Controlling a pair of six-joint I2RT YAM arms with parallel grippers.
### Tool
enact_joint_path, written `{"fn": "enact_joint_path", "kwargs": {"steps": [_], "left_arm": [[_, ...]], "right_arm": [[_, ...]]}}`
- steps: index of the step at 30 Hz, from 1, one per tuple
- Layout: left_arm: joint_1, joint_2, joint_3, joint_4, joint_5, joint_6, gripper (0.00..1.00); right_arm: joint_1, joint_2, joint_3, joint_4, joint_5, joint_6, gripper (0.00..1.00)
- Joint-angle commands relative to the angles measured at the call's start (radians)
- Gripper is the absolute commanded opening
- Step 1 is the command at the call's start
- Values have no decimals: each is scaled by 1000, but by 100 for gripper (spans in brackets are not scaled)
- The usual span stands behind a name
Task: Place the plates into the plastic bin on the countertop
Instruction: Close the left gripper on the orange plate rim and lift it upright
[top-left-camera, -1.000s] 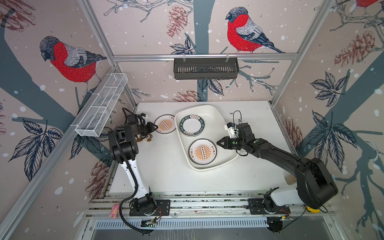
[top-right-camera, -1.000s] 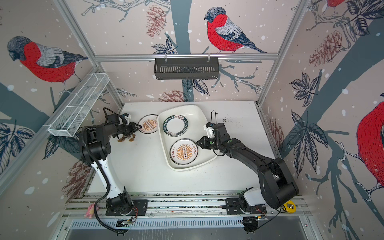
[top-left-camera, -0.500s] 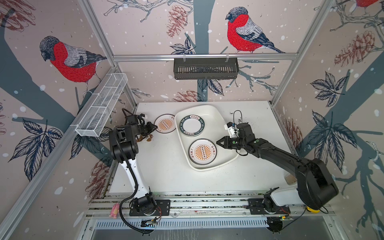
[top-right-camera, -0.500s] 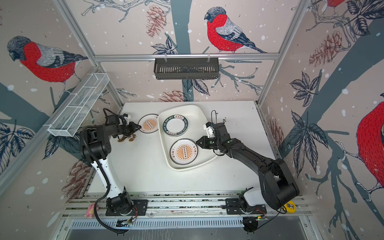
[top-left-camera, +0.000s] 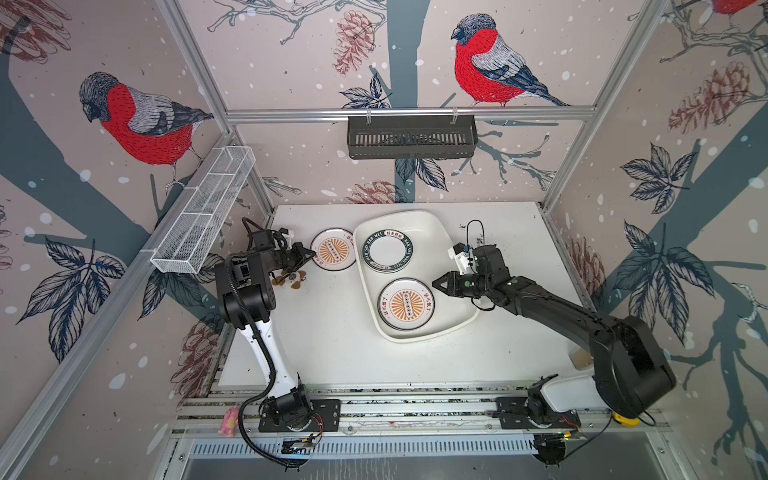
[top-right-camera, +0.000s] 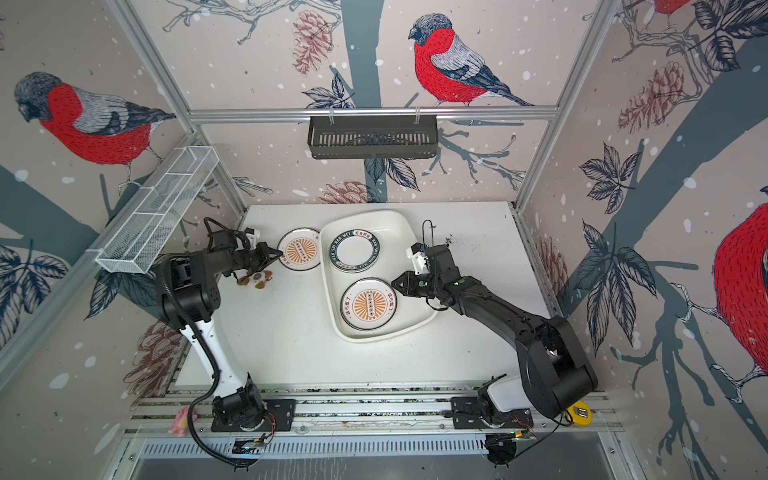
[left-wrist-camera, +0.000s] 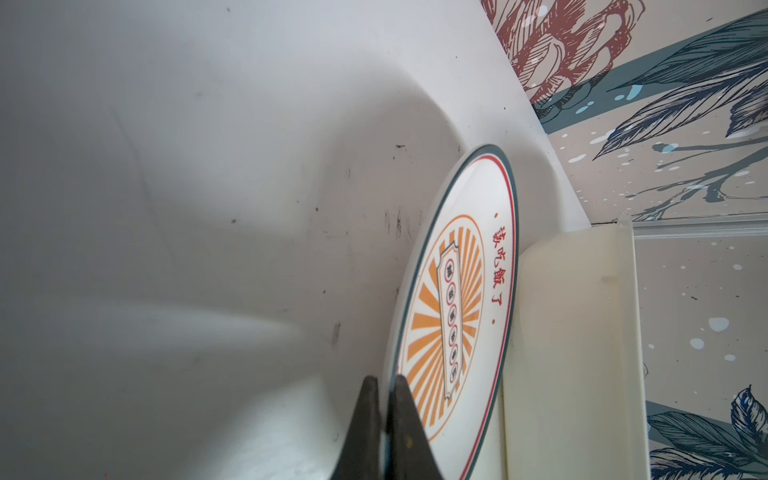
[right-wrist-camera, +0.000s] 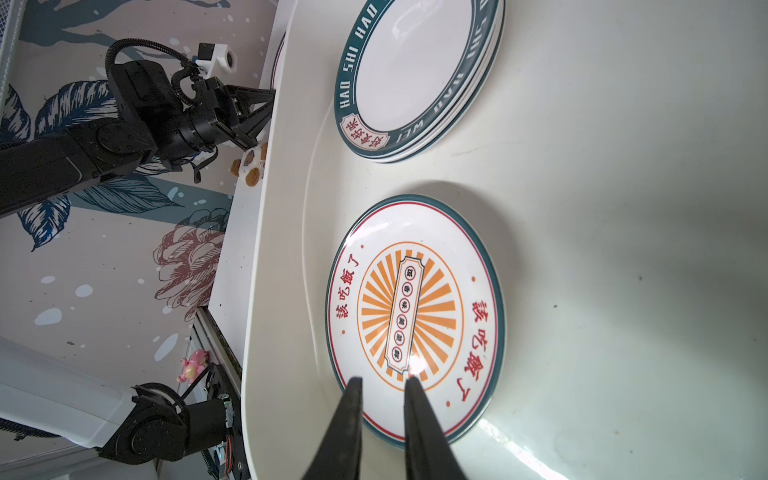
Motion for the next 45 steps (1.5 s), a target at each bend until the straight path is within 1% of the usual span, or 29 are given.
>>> {"fn": "enact_joint_path", "kwargs": {"steps": [1,4,8,13,20,25,28,31,35,38,45], "left_arm": [[10,-15,-8,-15,-52,9,0],[15,-40,-30,28,-41,-12,0],[28,-54,-47,88,27,-71,0],[35,-69,-50,118,74,-110,0],[38,-101,-52,153,113,-153,0],[47,-131,-70,217,158,-200,0],[51,-156,-83,240,164,-209,0],[61,-167,-107,311,190,-274,0],[64,-172,-116,347,206,-303,0],[76,-180,-118,354,189,-313,0],[75,-202,-147,384,212,-316,0]], "right_arm": [[3,-2,9,21,-4,1,21],[3,1,12,21,-2,0,21],[2,8,19,30,-9,6,21],[2,14,30,29,-10,5,21],[3,9,27,27,-7,7,21],[3,3,27,26,-3,6,22],[3,-2,28,20,1,4,24],[4,-6,27,18,5,3,25],[3,-8,31,22,7,5,26],[4,-4,32,26,8,6,26],[7,-3,46,20,11,3,26]]}}
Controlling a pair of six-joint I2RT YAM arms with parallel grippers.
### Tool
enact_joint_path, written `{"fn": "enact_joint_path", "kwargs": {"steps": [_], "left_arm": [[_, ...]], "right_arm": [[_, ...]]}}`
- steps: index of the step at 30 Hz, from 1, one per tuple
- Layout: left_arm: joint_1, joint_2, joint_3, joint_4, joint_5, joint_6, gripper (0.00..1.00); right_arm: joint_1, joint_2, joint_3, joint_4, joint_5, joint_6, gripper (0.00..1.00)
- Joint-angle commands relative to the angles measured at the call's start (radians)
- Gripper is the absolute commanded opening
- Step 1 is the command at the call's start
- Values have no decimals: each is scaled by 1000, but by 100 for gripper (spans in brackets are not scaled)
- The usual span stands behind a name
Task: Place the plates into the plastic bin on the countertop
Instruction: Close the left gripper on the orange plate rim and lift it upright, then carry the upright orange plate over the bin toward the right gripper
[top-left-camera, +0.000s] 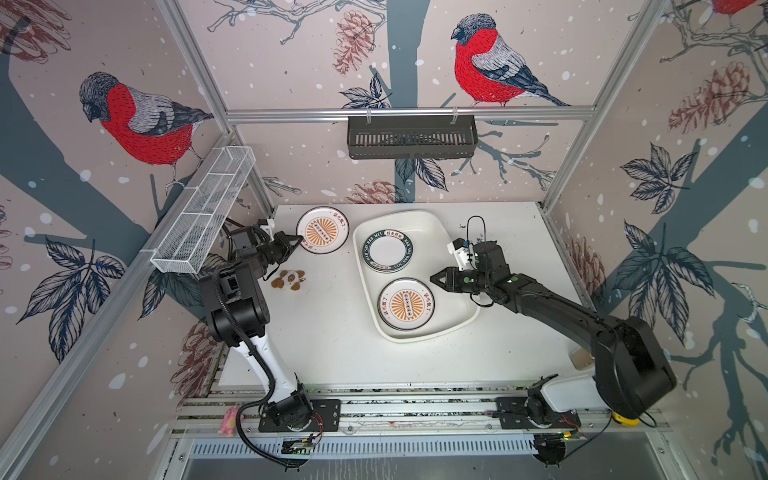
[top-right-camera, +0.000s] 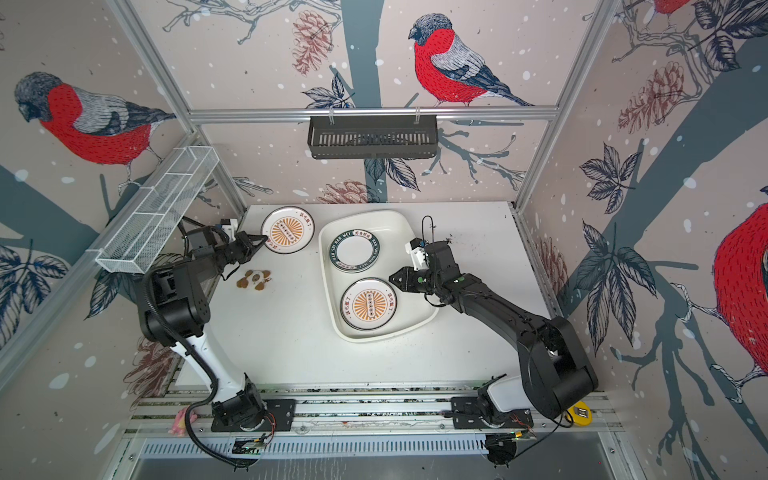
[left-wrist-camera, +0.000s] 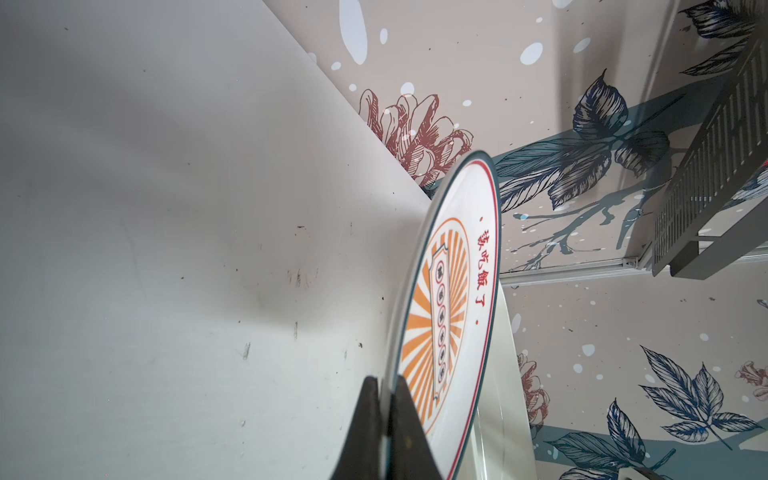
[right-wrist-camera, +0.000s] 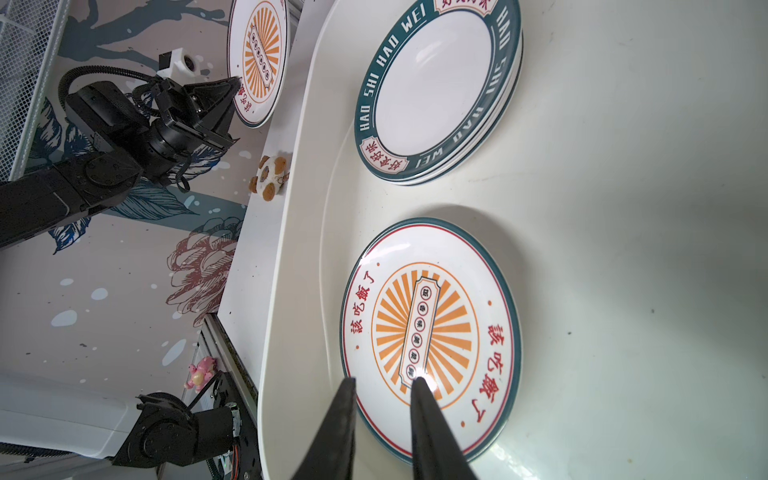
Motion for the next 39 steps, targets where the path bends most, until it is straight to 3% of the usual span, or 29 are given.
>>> {"fn": "enact_joint_path", "kwargs": {"steps": [1,10,25,39], "left_arm": [[0,-25,-15,77,48,-15,0],[-15,-25,-52,144,92,-101,0],[-115,-88,-92,190,94,-124,0],[-248,-147,-48,31,84,29,0]], "right_arm": [[2,2,16,7,10,1,26],[2,3,42,3,17,-2,28],[3,3,62,1,32,-2,31],[5,24,136,8,58,6,39]]}}
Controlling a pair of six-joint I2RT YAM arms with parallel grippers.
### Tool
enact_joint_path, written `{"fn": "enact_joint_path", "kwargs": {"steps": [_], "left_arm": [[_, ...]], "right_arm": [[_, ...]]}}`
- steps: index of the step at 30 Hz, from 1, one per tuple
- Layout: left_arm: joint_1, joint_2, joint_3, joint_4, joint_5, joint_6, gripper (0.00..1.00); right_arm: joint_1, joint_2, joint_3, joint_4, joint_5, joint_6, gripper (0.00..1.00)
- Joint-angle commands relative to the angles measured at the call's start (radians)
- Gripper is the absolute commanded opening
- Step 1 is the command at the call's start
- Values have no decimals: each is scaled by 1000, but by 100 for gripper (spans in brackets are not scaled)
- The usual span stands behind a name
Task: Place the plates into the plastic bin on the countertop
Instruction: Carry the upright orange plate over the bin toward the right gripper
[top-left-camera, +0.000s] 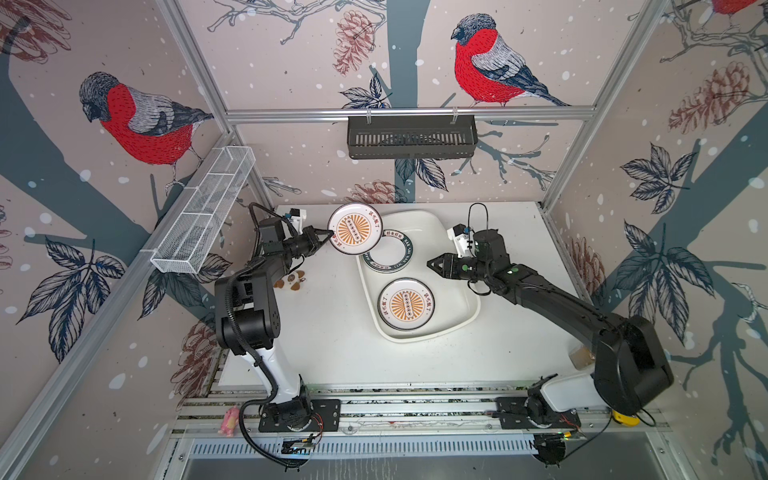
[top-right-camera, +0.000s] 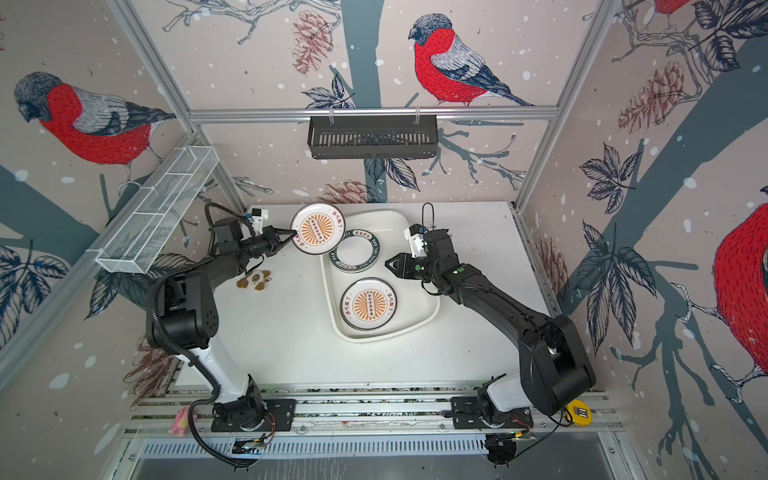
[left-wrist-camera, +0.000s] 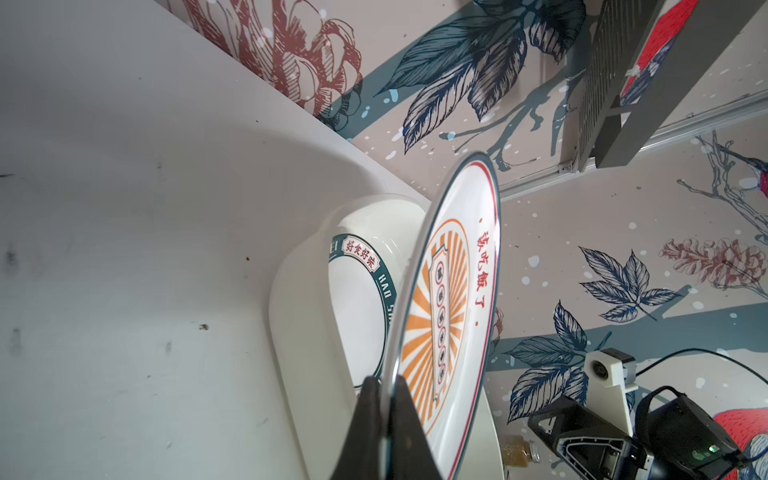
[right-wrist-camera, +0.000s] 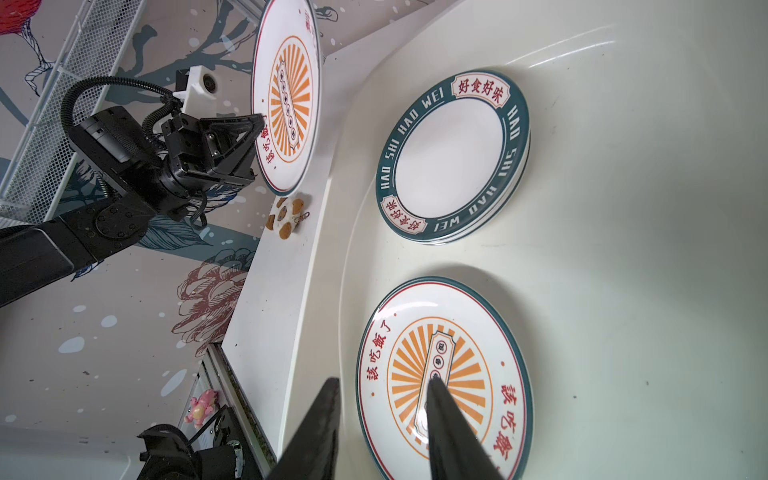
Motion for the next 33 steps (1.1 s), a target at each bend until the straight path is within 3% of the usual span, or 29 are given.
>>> {"fn": "enact_joint_path", "kwargs": {"steps": [1,10,20,28,33], "left_arm": [[-39,-27,21,-40,16,77,0],[-186,-69,98,-209,-11,222,0],[-293,-38,141,-267,7,275,0],[-327,-38,157,-271,48,283,0],[-336,-45,159,-283,78,307,0]], "right_arm": [[2,9,25,8,16,5,39],[12,1,59,14,43,8,41],[7,-120,11,24,163,-5,46],[-15,-119,13,-29,237,-21,47],[-31,-99,-6,32,125,-12,46]]}}
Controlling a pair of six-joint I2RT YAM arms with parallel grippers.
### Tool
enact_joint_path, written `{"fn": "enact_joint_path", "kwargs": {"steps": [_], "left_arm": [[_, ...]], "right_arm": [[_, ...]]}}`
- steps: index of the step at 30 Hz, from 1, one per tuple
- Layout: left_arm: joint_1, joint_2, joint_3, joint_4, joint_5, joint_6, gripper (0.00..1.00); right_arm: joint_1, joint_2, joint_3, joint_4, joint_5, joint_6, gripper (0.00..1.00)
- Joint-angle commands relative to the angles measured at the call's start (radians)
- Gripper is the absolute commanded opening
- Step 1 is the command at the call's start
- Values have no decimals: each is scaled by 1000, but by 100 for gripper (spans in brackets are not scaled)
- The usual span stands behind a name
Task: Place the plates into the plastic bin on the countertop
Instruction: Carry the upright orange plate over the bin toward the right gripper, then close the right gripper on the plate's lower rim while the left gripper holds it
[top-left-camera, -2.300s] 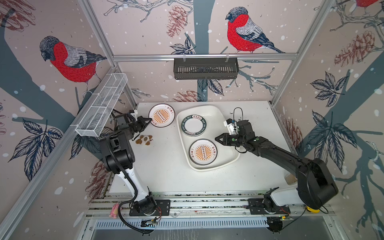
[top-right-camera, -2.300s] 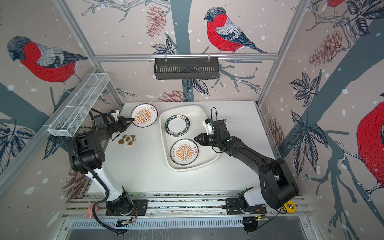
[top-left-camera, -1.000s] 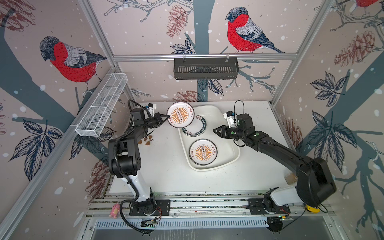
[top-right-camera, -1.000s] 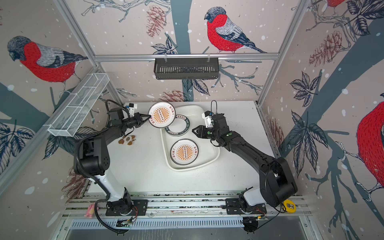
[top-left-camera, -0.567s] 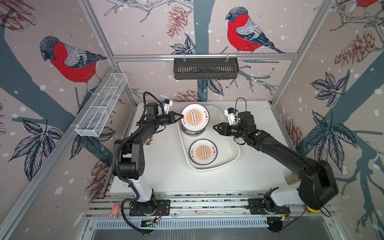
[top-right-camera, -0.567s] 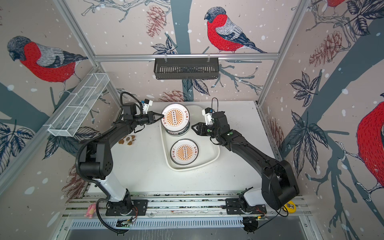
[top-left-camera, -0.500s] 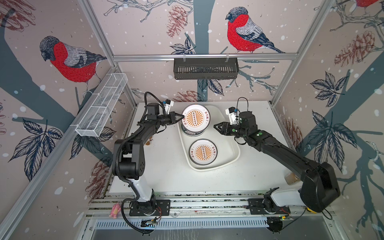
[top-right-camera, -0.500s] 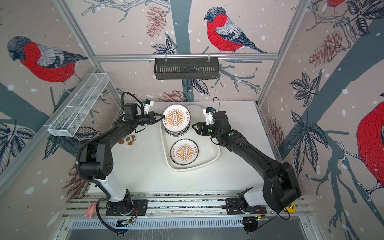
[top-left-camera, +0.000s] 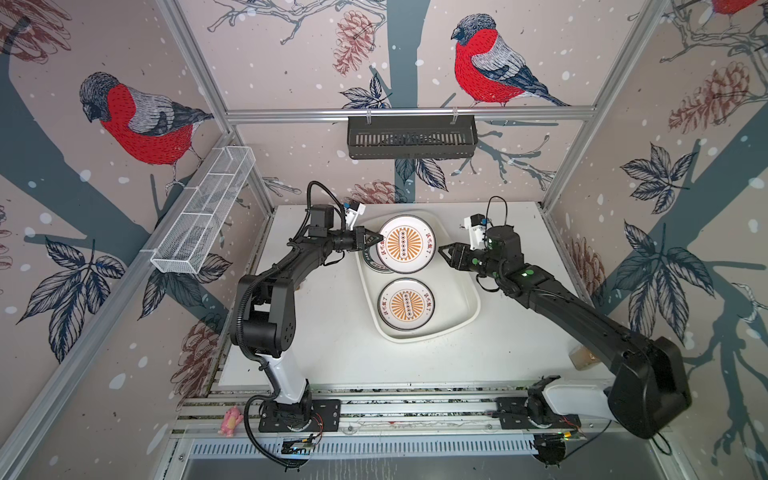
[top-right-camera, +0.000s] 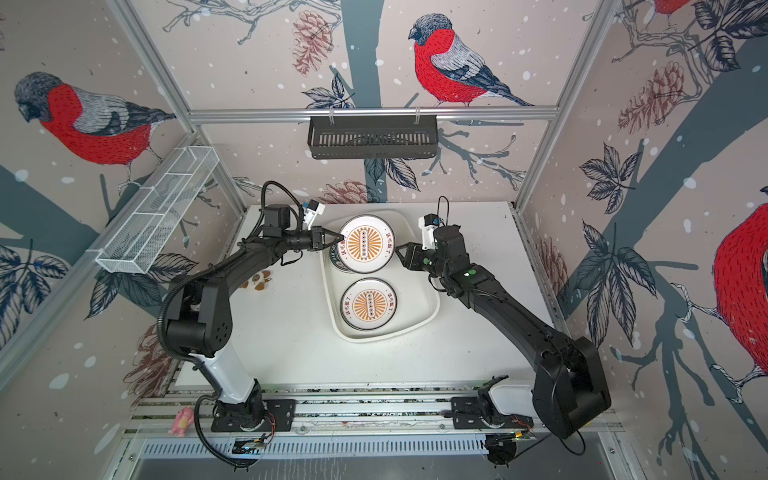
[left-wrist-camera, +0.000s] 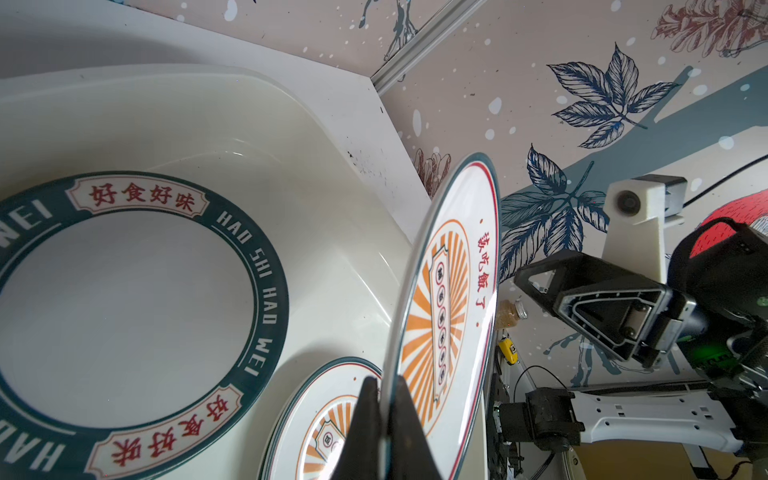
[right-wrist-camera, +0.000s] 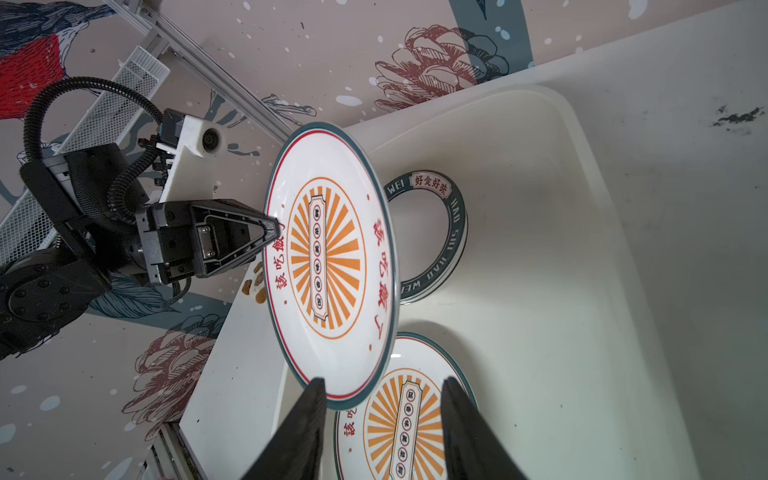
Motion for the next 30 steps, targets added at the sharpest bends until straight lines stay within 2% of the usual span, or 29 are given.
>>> {"fn": "enact_joint_path", "kwargs": {"steps": [1,10,17,25,30], "left_arm": [[-4,-12,9,14,76,20,0],[-17,-21,-2,42,100,16,0],[-33,-34,2,-6,91,81,0],[-39,-40,-3,-4,112,89,0],[-40,-49,-18,11,139,93,0]], "right_arm": [[-2,20,-1,42,-61,-6,46],[-7,34,-6,88,-128,0,44],[-9,56,-5,91,-160,0,39],[-13,74,-7,101,-176,0,20],[-18,74,-14,103,-183,0,13]]}}
